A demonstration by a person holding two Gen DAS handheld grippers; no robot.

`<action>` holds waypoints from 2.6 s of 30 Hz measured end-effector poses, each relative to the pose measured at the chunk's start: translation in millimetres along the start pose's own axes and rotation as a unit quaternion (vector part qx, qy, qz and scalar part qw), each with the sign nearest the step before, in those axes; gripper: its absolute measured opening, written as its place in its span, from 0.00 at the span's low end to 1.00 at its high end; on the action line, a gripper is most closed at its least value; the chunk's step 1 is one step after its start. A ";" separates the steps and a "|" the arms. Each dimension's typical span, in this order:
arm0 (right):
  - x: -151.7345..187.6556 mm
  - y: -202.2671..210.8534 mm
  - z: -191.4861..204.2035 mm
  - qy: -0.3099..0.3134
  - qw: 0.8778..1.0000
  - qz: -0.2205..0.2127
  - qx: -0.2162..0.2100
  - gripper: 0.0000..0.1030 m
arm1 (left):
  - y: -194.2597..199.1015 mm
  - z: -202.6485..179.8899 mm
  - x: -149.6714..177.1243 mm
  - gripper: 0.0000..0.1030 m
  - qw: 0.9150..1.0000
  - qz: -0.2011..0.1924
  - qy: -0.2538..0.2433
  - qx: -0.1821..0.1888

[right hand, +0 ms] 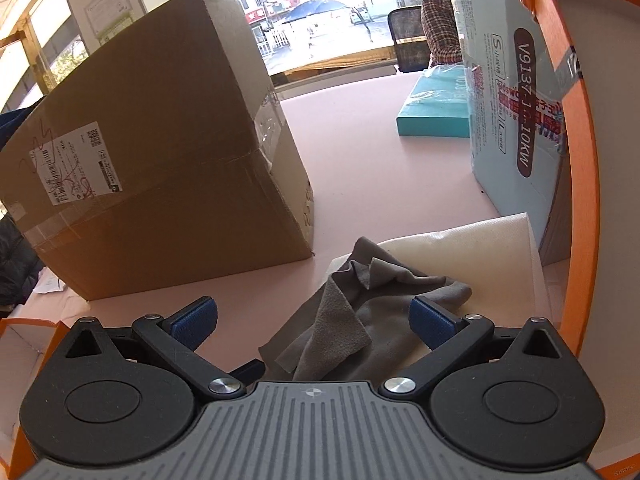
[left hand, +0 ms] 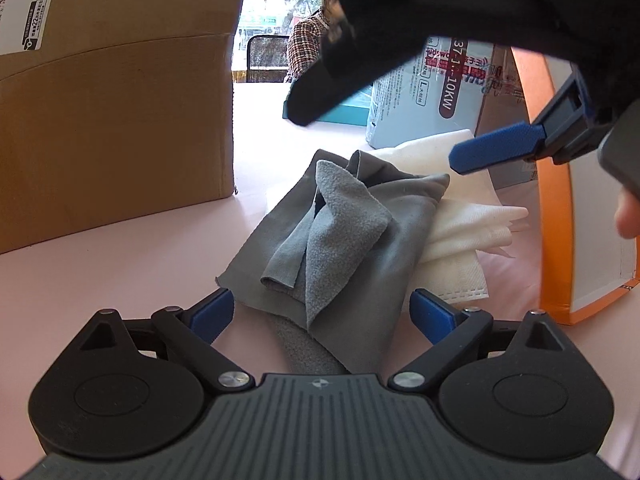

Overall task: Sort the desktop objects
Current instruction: 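Close the left gripper on the grey cloth, then lift the grey cloth with the left gripper and carry it over the orange-rimmed box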

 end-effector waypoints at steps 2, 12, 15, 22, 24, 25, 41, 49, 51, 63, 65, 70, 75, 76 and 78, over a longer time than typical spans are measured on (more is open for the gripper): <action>0.5 -2.6 -1.9 0.015 1.000 0.002 0.023 1.00 | -0.8 0.7 0.2 0.92 1.000 0.002 0.002 -0.001; 12.0 -46.3 -47.0 0.004 0.994 0.058 0.094 0.97 | 0.6 5.3 2.8 0.79 1.000 0.007 0.010 -0.010; 9.4 -50.8 -55.8 -0.008 0.996 0.052 0.076 0.94 | 3.3 9.1 3.1 0.67 1.000 0.003 0.017 -0.016; 2.7 -52.1 -64.4 0.017 0.996 0.024 0.088 0.46 | 9.2 16.3 5.4 0.19 0.999 0.000 0.023 -0.037; -0.2 -51.1 -66.3 0.019 0.996 0.018 0.089 0.36 | 9.6 17.8 4.1 0.12 0.999 0.000 0.026 -0.037; -1.0 -49.4 -66.5 0.016 0.996 0.016 0.088 0.32 | 10.5 17.8 3.6 0.10 0.999 0.000 0.026 -0.038; -18.0 -14.4 -35.9 0.051 0.996 -0.059 0.043 0.08 | 46.3 16.2 -9.3 0.05 0.999 -0.019 -0.002 -0.030; -22.4 19.2 -5.8 0.066 0.994 -0.093 0.004 0.08 | 78.0 22.7 -19.9 0.04 0.997 -0.045 -0.011 -0.055; -23.1 33.5 0.9 0.067 0.992 -0.105 0.000 0.07 | 89.5 23.2 -27.3 0.04 0.997 -0.059 -0.010 -0.055; -24.3 142.6 126.5 0.124 0.975 -0.163 -0.082 0.07 | 215.1 73.8 -51.3 0.04 0.992 -0.111 0.009 -0.065; -17.8 147.4 166.7 0.154 0.970 -0.163 -0.095 0.07 | 240.3 93.8 -45.6 0.04 0.990 -0.110 0.017 -0.081; 3.5 142.3 254.1 0.224 0.954 -0.148 -0.131 0.07 | 297.4 154.1 -24.6 0.04 0.983 -0.095 0.019 -0.156; 31.6 107.9 316.8 0.262 0.944 -0.118 -0.161 0.07 | 322.5 212.6 1.0 0.04 0.972 -0.068 0.032 -0.222; 36.6 98.5 325.2 0.268 0.943 -0.110 -0.163 0.07 | 323.4 221.7 6.5 0.04 0.971 -0.061 0.038 -0.229; 48.7 82.0 338.8 0.273 0.943 -0.093 -0.167 0.07 | 320.9 240.0 17.5 0.04 0.968 -0.044 0.052 -0.240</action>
Point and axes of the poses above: each gripper's, at about its wrist camera, not at the fingertips, and y roughly against the way its jaws point, z to its left, x to its underside, the point moved 9 cm from there along -y, roughly the way its jaws point, and after that the axes turned 2 degrees about -z, right-handed, at the moved point
